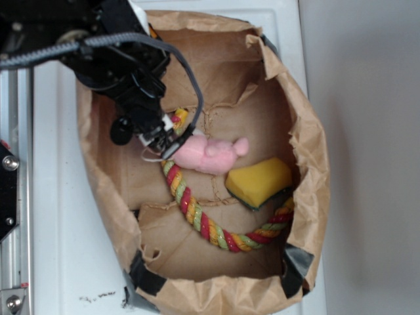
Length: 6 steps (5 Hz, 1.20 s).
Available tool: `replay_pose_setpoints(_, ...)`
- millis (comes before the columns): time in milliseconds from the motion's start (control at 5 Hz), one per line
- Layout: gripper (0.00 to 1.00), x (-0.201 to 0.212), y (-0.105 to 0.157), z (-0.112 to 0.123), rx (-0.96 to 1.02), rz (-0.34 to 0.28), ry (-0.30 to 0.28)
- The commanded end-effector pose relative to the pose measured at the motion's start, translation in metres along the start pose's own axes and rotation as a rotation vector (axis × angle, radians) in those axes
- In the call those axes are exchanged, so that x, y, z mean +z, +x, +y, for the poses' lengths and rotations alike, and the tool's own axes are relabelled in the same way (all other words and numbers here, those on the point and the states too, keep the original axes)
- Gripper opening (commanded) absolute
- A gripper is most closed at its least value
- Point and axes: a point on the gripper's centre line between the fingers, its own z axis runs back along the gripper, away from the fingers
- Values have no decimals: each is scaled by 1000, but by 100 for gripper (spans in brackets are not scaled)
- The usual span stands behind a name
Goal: Grab the rock.
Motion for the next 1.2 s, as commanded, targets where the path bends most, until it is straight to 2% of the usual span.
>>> replay_pose_setpoints(0, 0, 47, 27, -29, -231, 41, 35)
replay_pose_setpoints(200, 0, 59, 27, -48, -324, 60, 28)
replay_pose_setpoints(600, 0, 72, 31, -78, -438, 10, -23)
replay_pose_setpoints(1000, 0, 86, 37, -88, -478, 5, -73)
